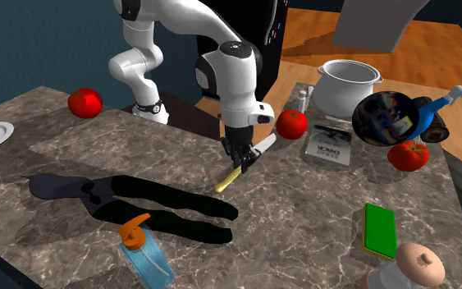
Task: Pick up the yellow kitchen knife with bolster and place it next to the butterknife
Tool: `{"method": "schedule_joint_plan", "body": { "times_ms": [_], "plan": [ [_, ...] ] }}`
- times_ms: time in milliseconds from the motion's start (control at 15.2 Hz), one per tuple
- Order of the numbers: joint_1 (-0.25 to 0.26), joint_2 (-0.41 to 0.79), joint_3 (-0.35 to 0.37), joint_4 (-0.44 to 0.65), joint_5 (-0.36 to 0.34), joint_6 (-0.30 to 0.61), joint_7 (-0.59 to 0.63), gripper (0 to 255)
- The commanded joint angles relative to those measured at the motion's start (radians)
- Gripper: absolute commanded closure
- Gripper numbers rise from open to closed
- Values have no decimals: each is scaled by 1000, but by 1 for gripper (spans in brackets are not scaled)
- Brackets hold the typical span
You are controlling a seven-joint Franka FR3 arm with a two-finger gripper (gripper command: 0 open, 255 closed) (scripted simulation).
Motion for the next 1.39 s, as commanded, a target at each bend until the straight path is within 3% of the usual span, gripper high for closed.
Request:
{"method": "schedule_joint_plan", "body": {
  "times_ms": [0, 330, 792, 1320],
  "plan": [
    [0, -9, -2, 11, -4, -20, 2, 255],
    [1, -24, -6, 43, -11, -67, 7, 255],
    [126, -109, 23, -74, -64, -27, 166, 255],
    [252, -153, 71, -128, -110, -14, 354, 255]
  ]
}}
